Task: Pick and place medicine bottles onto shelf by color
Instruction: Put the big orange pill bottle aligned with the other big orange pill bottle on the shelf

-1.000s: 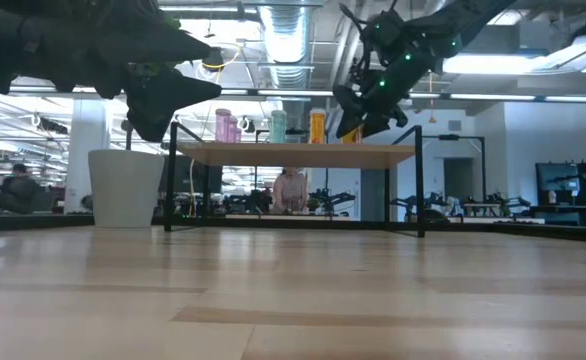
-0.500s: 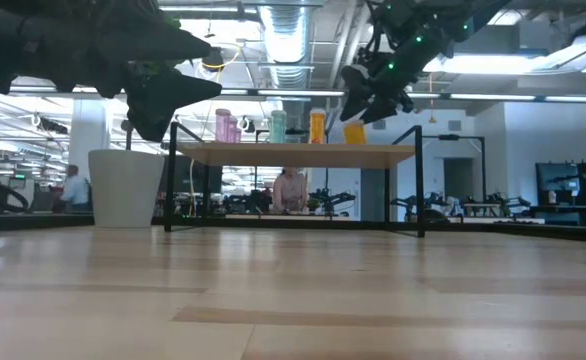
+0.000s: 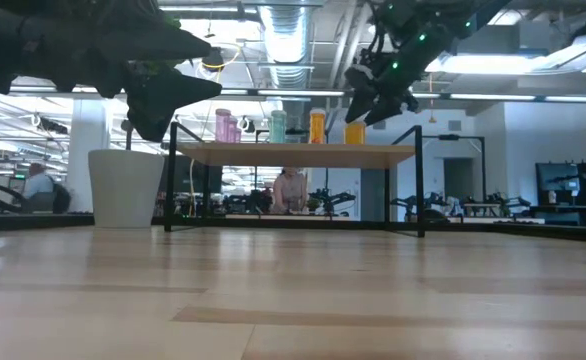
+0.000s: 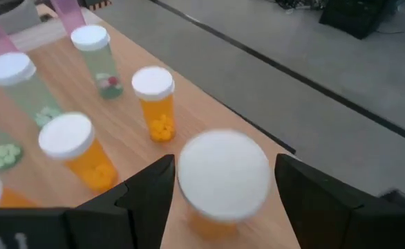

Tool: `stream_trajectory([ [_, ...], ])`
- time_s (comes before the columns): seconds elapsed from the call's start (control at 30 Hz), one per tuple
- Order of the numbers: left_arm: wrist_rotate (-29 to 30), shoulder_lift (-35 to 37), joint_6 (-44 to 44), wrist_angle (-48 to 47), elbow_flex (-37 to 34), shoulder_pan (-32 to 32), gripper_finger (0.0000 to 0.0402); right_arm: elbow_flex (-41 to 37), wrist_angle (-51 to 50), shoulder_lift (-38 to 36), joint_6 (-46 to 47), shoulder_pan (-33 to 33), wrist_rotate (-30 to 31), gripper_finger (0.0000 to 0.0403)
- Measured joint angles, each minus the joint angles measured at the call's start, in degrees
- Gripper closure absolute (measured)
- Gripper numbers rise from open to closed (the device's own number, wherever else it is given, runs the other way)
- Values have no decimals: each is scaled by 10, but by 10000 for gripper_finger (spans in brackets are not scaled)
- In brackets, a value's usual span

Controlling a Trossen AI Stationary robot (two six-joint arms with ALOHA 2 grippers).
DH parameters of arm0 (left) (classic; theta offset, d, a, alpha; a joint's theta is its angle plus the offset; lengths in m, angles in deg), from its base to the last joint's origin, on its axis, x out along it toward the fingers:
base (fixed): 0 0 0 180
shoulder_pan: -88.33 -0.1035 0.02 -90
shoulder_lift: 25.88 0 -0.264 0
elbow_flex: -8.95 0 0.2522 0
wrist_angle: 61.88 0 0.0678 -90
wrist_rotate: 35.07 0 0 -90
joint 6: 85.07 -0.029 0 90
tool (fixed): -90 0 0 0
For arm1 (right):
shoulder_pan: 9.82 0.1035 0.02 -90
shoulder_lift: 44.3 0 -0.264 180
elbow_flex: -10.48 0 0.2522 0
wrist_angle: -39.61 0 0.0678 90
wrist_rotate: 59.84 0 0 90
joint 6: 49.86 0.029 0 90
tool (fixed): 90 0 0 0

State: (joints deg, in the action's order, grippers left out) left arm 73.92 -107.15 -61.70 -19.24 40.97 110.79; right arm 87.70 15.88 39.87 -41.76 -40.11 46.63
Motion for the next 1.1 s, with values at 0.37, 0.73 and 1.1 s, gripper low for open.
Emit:
stream_trajectory([
  [0.37, -3, 0, 0, 1, 0, 0, 198, 0, -60, -132, -8, 5, 3, 130],
  [0.73, -3, 0, 15, 1, 0, 0, 198, 1, -281, -266, 58, 149, -47, 131],
  [1.1, -7, 0, 24, 1, 0, 8, 198, 0, -431, -274, 278, 441, 37, 131],
])
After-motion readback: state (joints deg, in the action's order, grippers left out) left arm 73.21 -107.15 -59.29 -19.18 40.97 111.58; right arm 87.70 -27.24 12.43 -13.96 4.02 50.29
